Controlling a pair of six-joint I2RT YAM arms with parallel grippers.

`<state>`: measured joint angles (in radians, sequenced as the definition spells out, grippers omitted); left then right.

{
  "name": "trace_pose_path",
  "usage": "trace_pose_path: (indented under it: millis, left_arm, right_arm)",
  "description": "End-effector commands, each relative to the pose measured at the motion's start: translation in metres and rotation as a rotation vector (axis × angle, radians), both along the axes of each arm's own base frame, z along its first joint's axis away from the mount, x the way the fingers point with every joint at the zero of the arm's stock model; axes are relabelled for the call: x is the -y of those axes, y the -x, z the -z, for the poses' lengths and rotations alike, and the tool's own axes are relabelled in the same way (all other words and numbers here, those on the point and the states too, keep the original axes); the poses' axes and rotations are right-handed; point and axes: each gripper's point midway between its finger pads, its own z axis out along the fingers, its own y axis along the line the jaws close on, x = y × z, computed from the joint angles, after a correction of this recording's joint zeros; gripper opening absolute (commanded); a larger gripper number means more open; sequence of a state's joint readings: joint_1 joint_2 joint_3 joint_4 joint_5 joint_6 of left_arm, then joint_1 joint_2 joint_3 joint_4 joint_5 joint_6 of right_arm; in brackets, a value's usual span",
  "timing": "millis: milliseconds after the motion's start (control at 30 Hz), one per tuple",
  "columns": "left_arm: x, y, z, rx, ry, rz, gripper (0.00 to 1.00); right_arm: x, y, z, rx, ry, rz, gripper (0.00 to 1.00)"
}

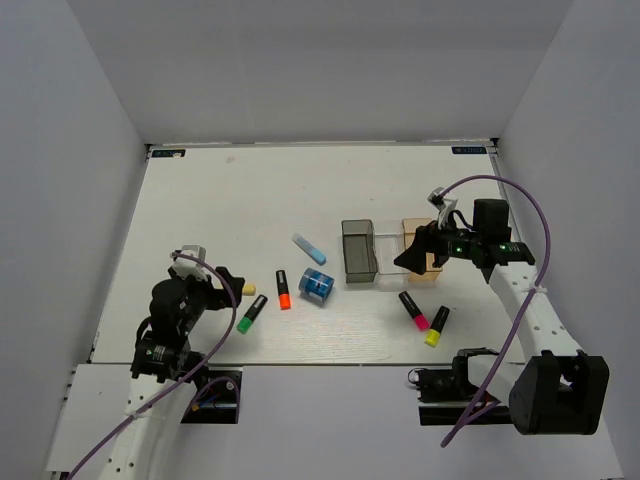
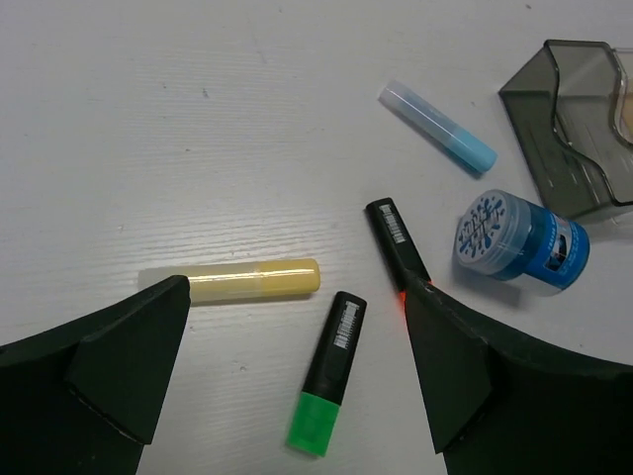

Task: Sort the stationery into containers
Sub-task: Pick up the stationery from the center of the board.

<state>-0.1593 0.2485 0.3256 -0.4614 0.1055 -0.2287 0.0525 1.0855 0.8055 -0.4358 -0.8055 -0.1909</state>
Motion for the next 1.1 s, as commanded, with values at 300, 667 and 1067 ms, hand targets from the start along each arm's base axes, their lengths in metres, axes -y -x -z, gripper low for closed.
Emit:
trace_pose_path:
  millis: [300,667,1067]
  left_arm:
    - [0.028,0.006,-0.011,-0.049,0.050,0.158,1.00]
    - [0.041,0.009,-0.003,-0.130,0.092,0.215,0.82]
    - [0.064,0.006,0.011,-0.344,0.163,0.249,1.00]
  right_arm:
    - [-0.009,0.006,-0.022,0.030,-0.078,-0.041,0.90]
    - [-0.026,0.017,-0.042,-0.015,-0.099,-0.250,0.18]
    - [-0.018,-0.010,-0.002,0.083,0.311,-0.109,0.90]
